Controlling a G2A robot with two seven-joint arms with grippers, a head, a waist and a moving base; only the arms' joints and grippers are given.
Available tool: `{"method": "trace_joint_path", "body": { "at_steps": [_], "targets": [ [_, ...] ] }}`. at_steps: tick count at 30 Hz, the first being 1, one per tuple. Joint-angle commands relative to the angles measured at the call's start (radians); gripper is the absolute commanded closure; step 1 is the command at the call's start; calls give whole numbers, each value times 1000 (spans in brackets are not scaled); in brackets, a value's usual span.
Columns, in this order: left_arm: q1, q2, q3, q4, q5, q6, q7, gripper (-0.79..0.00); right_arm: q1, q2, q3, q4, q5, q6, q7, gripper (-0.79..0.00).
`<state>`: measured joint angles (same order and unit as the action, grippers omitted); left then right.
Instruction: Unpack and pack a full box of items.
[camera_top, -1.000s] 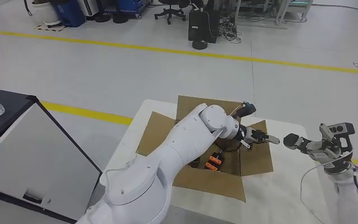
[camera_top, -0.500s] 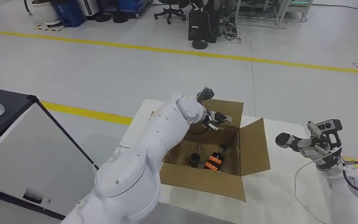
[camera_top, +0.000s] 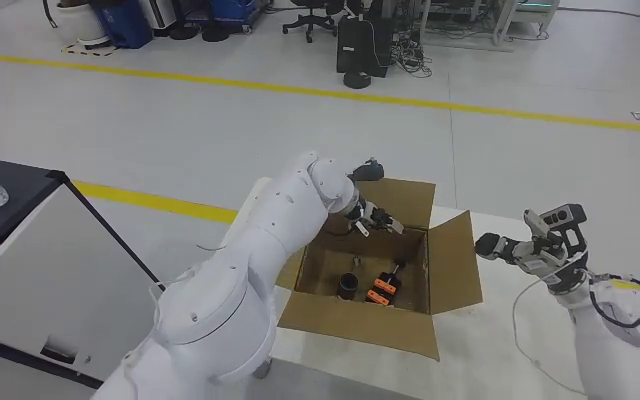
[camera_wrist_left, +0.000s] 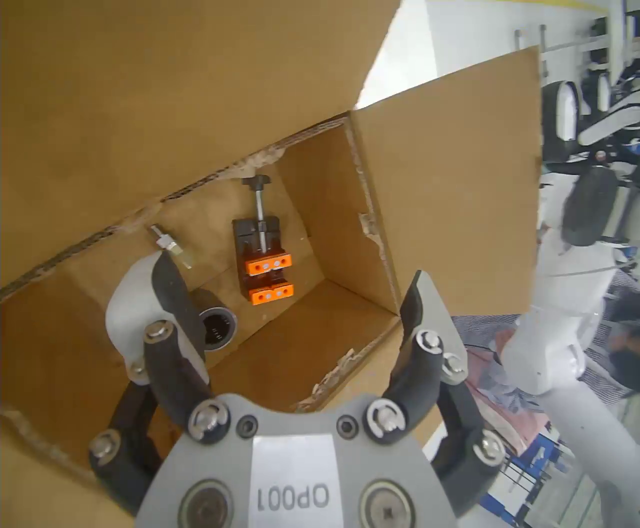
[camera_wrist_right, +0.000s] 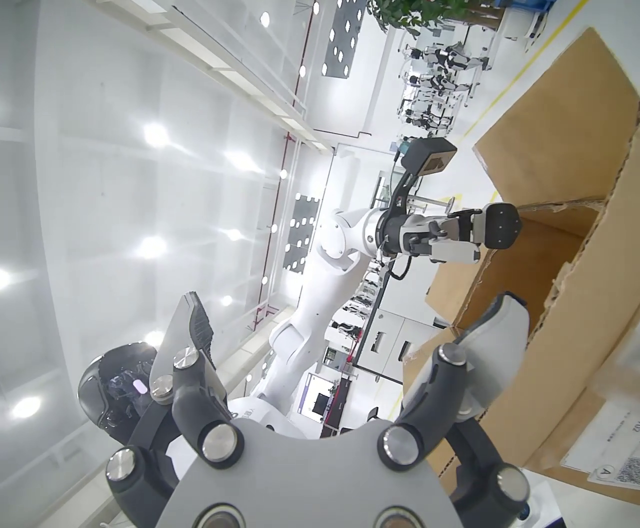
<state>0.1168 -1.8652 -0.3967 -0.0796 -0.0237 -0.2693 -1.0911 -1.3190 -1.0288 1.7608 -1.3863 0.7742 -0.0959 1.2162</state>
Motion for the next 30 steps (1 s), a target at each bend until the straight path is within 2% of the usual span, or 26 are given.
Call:
{"method": "trace_joint_path", "body": {
  "at_steps": [1,10,18,27,30],
  "targets": [
    [-1,4,13,1,43,21,-4,-785,5,0,-8,2,-3,-1,2,-785],
    [19,22,-11,17,35,38,-20,-785,16,9,-39,-52,-155,17,-67,-785],
    [8,40,-35,-11,22,23,-70,-785,47,3,-122,61,-220,-3,-121,-785],
    [18,64,-70,-65,-8,19,-126,-785,21,14,-98,99,-243,-4,-106,-785],
    [18,64,-70,-65,-8,19,-126,-785,14,15,-99,100,-239,-5,-102,-785]
  ]
}}
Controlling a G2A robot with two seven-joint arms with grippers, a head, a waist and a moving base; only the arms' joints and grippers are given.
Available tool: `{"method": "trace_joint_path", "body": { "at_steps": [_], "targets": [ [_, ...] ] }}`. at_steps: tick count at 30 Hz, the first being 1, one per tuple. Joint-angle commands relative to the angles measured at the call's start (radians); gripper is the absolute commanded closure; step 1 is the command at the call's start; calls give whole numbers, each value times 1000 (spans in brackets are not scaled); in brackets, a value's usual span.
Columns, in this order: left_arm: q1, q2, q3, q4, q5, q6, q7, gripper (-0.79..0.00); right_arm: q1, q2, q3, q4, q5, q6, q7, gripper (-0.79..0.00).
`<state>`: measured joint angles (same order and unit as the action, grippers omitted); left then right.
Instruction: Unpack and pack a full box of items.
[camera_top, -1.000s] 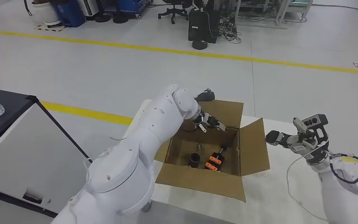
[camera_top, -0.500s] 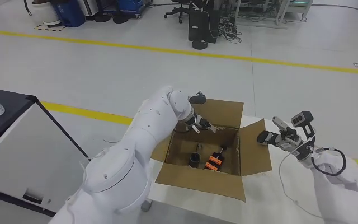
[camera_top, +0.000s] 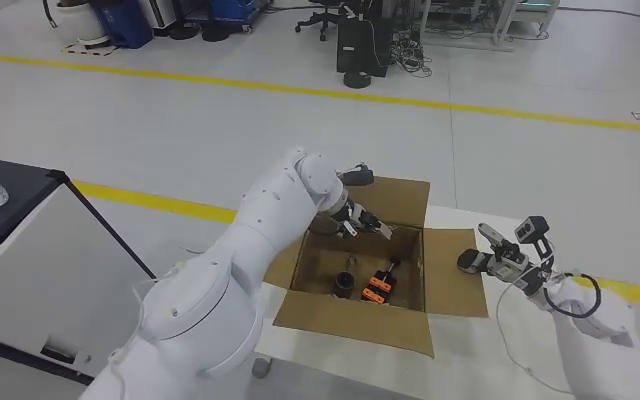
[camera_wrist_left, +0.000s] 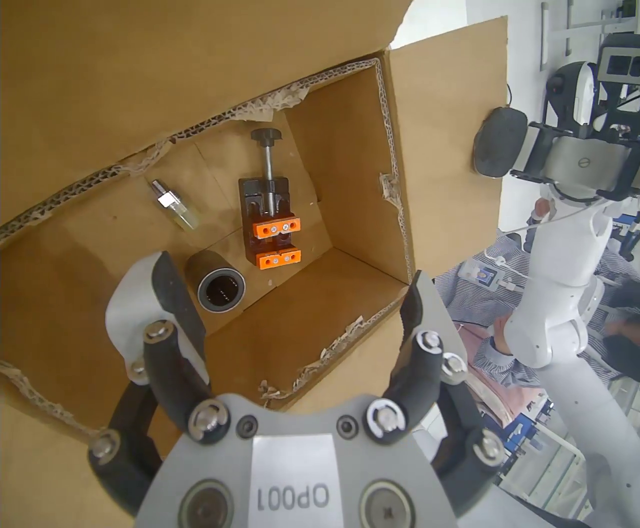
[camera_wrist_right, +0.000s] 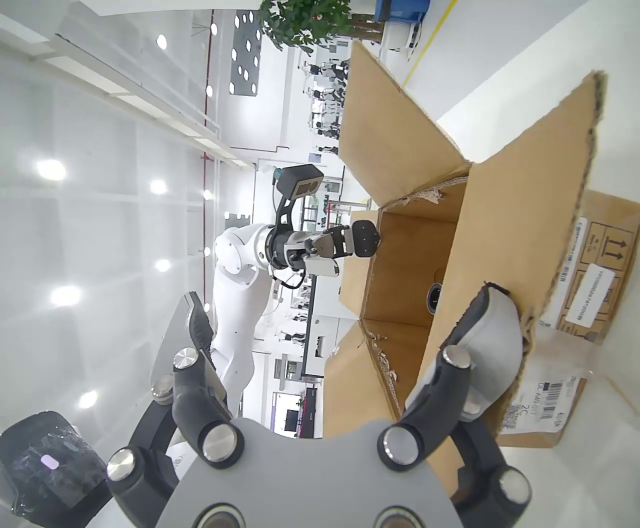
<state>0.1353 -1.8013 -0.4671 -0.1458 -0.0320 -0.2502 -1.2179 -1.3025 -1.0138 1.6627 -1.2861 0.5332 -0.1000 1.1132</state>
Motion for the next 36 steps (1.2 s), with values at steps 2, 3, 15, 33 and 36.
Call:
{"method": "trace_joint_path", "body": {
  "at_steps": [2,3,15,33,36],
  "targets": [
    [0,0,0,1,1,0,1,-785,-6,1,-1,2,5,-1,0,-785],
    [0,0,0,1,1,0,1,-785,-7,1,-2,3,6,-1,-1,-785],
    [0,0,0,1,1,0,1,-785,-8,2,-7,5,7,1,11,-785],
    [58,49,65,-162,259,10,-41,-785,-8,2,-7,5,7,1,11,-785],
    [81,55,63,-198,258,-1,-86,-785,-8,2,-7,5,7,1,11,-785]
  ]
}}
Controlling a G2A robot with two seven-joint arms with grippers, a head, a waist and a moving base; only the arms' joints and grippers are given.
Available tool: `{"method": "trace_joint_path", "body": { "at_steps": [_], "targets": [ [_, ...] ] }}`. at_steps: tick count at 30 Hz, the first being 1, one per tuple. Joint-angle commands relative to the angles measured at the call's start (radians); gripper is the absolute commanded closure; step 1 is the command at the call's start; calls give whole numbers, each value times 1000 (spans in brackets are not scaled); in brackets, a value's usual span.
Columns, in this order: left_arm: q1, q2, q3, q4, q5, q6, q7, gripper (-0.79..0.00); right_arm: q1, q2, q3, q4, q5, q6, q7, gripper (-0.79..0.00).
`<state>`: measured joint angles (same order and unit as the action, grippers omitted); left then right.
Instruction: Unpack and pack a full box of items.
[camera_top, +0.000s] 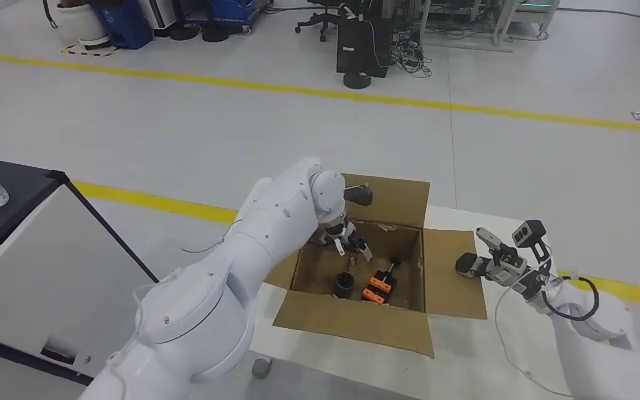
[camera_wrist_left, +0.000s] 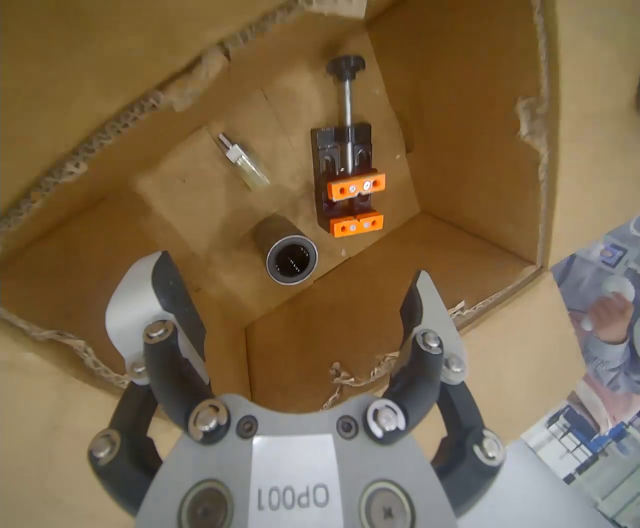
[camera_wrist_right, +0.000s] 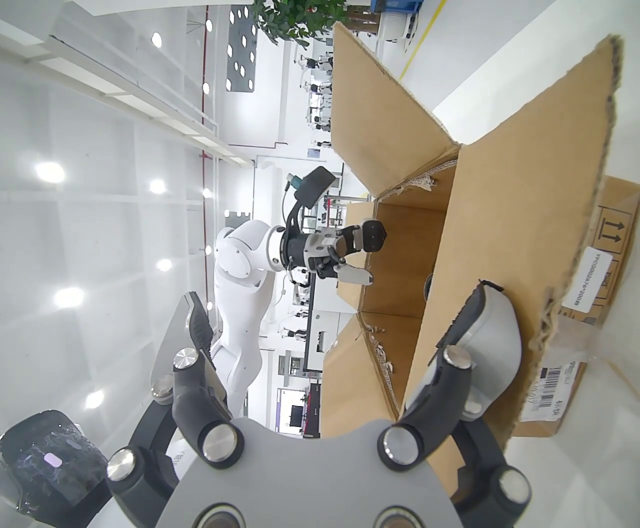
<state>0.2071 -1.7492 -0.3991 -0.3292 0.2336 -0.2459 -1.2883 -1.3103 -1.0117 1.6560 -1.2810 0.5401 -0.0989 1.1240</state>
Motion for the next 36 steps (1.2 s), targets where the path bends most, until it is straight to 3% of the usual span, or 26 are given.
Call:
{"method": "trace_joint_path", "body": {
  "at_steps": [1,5,22,36],
  "targets": [
    [11,5,-6,-23,-5,-13,-21,-785,0,0,0,0,0,0,0,-785],
    [20,15,-5,-64,22,-47,-11,-785,0,0,0,0,0,0,0,-785],
    [20,15,-5,-64,22,-47,-11,-785,0,0,0,0,0,0,0,-785],
    [69,40,57,-129,265,-30,79,-785,0,0,0,0,0,0,0,-785]
  ]
}}
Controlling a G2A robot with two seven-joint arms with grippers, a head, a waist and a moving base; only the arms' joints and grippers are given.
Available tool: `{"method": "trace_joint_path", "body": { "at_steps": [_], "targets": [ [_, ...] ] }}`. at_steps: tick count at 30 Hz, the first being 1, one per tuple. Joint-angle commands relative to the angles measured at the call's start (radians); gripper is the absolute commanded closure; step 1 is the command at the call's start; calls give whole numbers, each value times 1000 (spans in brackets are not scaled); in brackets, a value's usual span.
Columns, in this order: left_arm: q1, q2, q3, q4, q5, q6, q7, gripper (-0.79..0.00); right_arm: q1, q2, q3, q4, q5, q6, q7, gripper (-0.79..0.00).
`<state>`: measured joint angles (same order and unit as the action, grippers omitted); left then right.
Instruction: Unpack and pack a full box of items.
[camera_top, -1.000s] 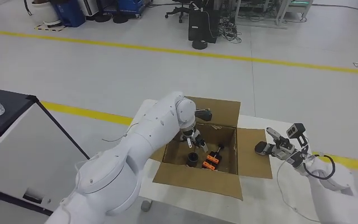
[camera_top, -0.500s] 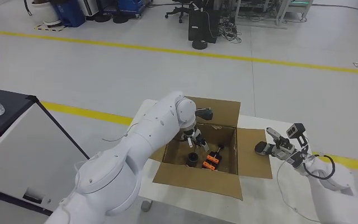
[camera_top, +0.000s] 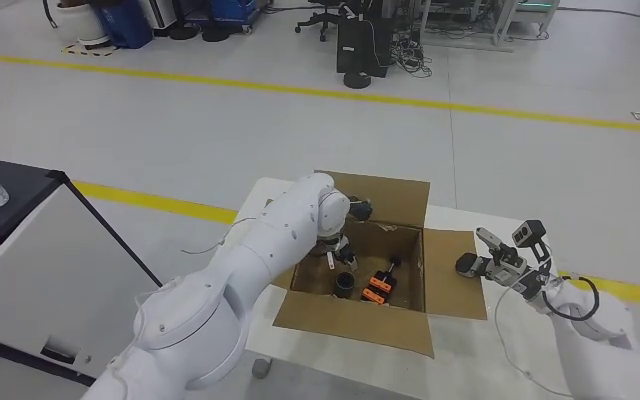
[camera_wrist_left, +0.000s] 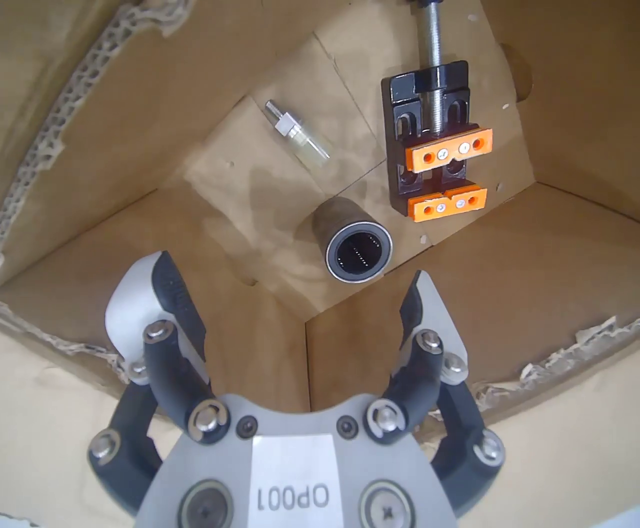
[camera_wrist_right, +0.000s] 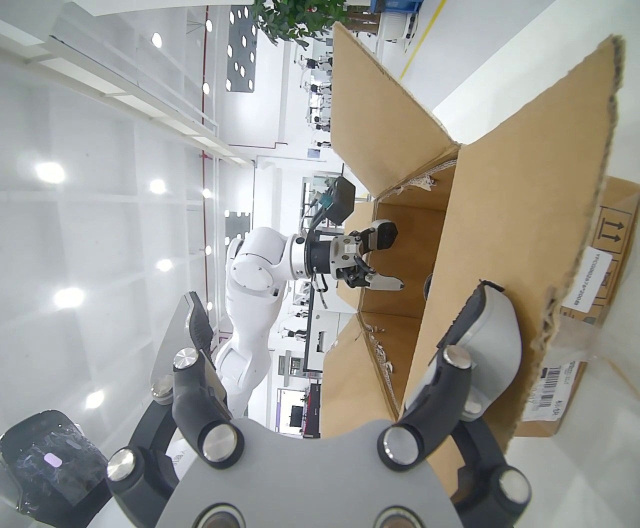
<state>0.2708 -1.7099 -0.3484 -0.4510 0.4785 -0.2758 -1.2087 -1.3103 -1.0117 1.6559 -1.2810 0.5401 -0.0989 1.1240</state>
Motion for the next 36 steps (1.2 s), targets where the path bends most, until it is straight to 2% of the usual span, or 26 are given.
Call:
{"method": "trace_joint_path", "body": {
  "at_steps": [1,9,22,34,35,36],
  "targets": [
    [12,0,6,-16,22,-2,4,-785,0,0,0,0,0,0,0,-785],
    [36,-3,16,-34,71,-6,2,-785,0,0,0,0,0,0,0,-785],
    [58,-23,20,14,137,-3,77,-785,0,0,0,0,0,0,0,-785],
    [76,-44,18,64,168,-15,91,-785,0,0,0,0,0,0,0,-785],
    [78,-46,16,68,165,-19,86,-683,0,0,0,0,0,0,0,-785],
    [78,-48,15,70,165,-20,84,-474,0,0,0,0,0,0,0,-785]
  ]
}}
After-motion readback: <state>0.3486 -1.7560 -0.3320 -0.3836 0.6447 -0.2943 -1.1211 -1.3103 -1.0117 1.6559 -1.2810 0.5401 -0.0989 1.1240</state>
